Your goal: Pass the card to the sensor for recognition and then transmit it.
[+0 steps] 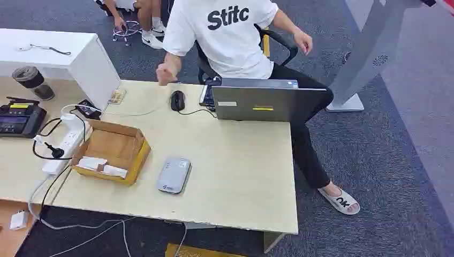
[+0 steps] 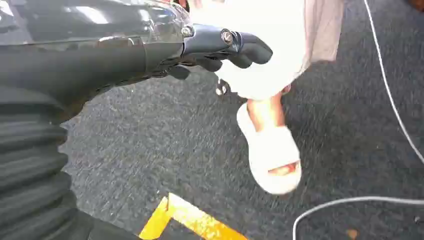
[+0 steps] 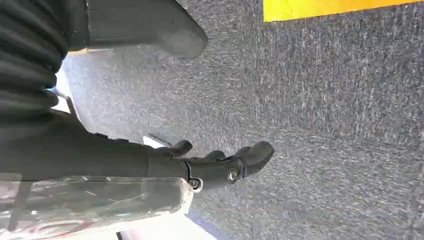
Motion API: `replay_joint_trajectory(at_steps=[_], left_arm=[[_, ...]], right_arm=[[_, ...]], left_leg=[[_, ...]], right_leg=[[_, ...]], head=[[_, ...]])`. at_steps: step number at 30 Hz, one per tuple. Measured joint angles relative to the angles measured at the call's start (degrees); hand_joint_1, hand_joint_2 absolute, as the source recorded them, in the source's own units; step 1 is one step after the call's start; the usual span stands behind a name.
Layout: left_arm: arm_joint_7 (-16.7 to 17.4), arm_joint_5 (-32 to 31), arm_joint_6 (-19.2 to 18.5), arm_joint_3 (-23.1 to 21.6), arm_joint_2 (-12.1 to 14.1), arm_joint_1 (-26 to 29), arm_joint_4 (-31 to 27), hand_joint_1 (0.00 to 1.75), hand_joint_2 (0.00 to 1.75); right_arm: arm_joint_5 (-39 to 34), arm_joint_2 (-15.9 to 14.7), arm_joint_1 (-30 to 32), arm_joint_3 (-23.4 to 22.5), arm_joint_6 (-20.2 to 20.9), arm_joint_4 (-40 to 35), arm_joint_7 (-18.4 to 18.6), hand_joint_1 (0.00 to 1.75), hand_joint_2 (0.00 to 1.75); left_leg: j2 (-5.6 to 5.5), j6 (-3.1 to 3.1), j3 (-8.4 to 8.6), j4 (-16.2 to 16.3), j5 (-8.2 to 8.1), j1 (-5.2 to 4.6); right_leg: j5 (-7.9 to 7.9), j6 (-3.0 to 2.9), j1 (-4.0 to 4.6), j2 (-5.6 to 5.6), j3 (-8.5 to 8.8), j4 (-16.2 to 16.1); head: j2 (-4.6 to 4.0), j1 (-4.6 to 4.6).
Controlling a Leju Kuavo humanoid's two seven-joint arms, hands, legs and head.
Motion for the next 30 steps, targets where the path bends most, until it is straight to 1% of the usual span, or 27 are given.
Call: replay_joint_trajectory(at_steps=[6,8,19,20,21,22,23,24,26,28,30], left_arm=[[-1.88,0.63,0.00,0.61,-0.02,0.13,-3.41,0.00,1.75],[-3.00,1.31,0.02,0.72,-0.02,0.16,-4.33,0.00,1.75],[-8.59,7.31,0.02,1.14,-0.02,0.43,-8.81,0.00,1.75],[-8.72,9.42,0.02,1.14,0.15,0.33,-9.69,0.00,1.75],[-8.80,15.70,0.02,0.99,-0.04,0.30,-12.21,0.00,1.75],[-8.96,22.43,0.00,-0.36,-0.02,0.92,-13.11,0.00,1.75],[-8.96,27.10,-0.22,-2.11,0.22,1.54,-13.66,0.00,1.75],[-8.96,29.43,-0.88,-4.04,0.46,2.28,-14.66,0.00,1.75],[-8.76,30.01,-1.86,-6.16,0.55,3.32,-15.74,0.00,1.75],[-8.98,32.43,-1.68,-7.99,0.61,3.74,-16.04,0.00,1.75],[-9.16,33.46,-1.46,-9.60,0.74,3.99,-16.30,0.00,1.75]], right_arm=[[0.37,0.00,0.00,0.00,0.09,0.17,-0.42,0.00,1.75],[0.37,0.00,0.01,0.00,0.11,0.17,-0.44,0.00,1.75],[0.39,0.00,0.03,-0.11,0.76,0.22,-0.83,0.00,1.75],[0.41,0.00,0.02,-0.13,0.44,0.22,-0.40,0.00,1.75],[0.57,0.00,0.01,-0.15,0.02,0.24,-0.09,0.00,1.75],[0.69,0.11,0.02,-0.15,-0.17,0.24,-0.59,0.00,1.75],[1.01,0.15,0.06,-0.18,-0.24,0.24,-0.85,0.00,1.75],[1.27,0.26,0.04,-0.17,-0.24,0.24,-1.07,0.00,1.75],[1.55,0.28,0.03,-0.17,-0.24,0.26,-1.18,0.00,1.75],[1.55,0.35,0.01,-0.18,-0.18,0.28,-1.40,0.00,1.75],[1.55,0.37,0.01,-0.20,-0.18,0.28,-1.49,0.00,1.75]], left_leg=[[0.00,0.00,0.00,0.00,0.01,0.00],[0.00,0.00,0.00,0.00,0.01,0.00],[0.00,0.00,0.00,0.00,0.01,0.00],[0.00,-0.01,0.00,0.00,0.01,0.01],[0.01,-0.01,0.01,0.00,0.01,0.11],[0.03,-0.04,0.02,0.00,0.02,0.09],[0.02,-0.03,0.03,0.00,0.02,0.03],[0.02,-0.04,0.03,0.00,0.03,0.03],[-0.08,-0.06,-0.01,0.00,0.04,0.08],[-0.12,-0.06,-0.03,0.00,0.04,0.08],[-0.11,-0.07,-0.03,0.00,0.04,0.07]], right_leg=[[0.00,0.00,0.00,0.00,0.01,0.00],[0.00,0.00,0.00,0.00,0.01,0.00],[0.00,0.00,0.00,0.00,0.00,0.00],[0.00,0.00,0.00,0.00,0.00,0.01],[0.01,-0.01,0.08,0.02,0.04,0.01],[0.02,-0.02,0.10,0.05,0.02,0.00],[0.01,-0.02,0.06,0.05,0.01,0.00],[0.01,-0.02,0.06,0.04,-0.01,0.01],[0.00,-0.02,0.10,-0.05,-0.01,0.00],[0.00,-0.02,0.10,-0.09,0.00,0.00],[0.00,-0.02,0.10,-0.09,0.01,0.00]], head=[[0.00,0.00],[0.00,0.00],[0.00,0.00],[0.00,-0.02],[0.00,0.04],[0.00,0.18],[0.00,0.04],[0.00,-0.02],[0.00,0.07],[0.00,0.04],[0.00,0.04]])
